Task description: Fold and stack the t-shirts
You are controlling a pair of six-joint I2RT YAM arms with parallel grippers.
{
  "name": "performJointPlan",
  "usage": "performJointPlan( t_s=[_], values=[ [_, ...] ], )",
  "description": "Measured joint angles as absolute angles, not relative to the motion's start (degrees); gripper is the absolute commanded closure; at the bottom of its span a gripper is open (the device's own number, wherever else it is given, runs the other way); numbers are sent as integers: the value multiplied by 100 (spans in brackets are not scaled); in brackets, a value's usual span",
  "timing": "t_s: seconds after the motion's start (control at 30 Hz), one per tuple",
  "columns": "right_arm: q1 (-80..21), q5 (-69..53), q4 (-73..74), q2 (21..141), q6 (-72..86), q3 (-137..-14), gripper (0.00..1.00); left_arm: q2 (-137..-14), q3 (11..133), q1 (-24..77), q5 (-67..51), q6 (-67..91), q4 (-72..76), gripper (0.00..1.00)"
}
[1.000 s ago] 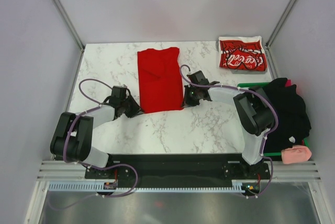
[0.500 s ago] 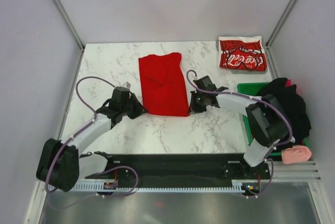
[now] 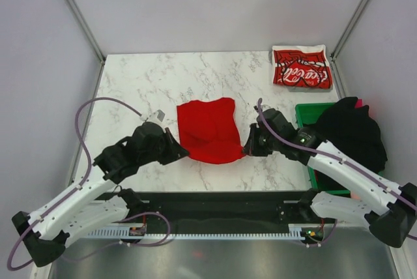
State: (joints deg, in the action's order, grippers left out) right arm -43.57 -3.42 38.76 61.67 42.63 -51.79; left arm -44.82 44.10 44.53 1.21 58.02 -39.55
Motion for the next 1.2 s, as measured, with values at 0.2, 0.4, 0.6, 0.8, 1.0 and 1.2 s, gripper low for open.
performJointPlan(
  t_s=[0.2, 0.4, 0.6, 0.8, 1.0, 1.2],
  values=[
    [-4431, 292, 4654, 6226, 4375, -6110, 100, -4482, 5288, 4486, 635, 5843, -4678, 98],
    [-4421, 976, 4956, 7251, 4125, -7142, 100, -5129, 5819, 4401, 1092, 5789, -4893, 98],
    [-4141, 1153, 5017, 8154, 3741, -7800, 100, -5813, 6134, 3614, 1087, 5461, -4812, 98],
    [-3684, 980, 4829, 9091, 3315, -8486, 100, -6508, 6165, 2707, 548, 5033, -4278, 98],
    [-3354, 823, 4668, 10147, 2906, -9170, 100, -7511, 6477, 2285, 292, 4720, -3874, 98],
    [-3135, 683, 4556, 11214, 2661, -9703, 100, -8637, 6807, 1929, 106, 4512, -3544, 98]
  ],
)
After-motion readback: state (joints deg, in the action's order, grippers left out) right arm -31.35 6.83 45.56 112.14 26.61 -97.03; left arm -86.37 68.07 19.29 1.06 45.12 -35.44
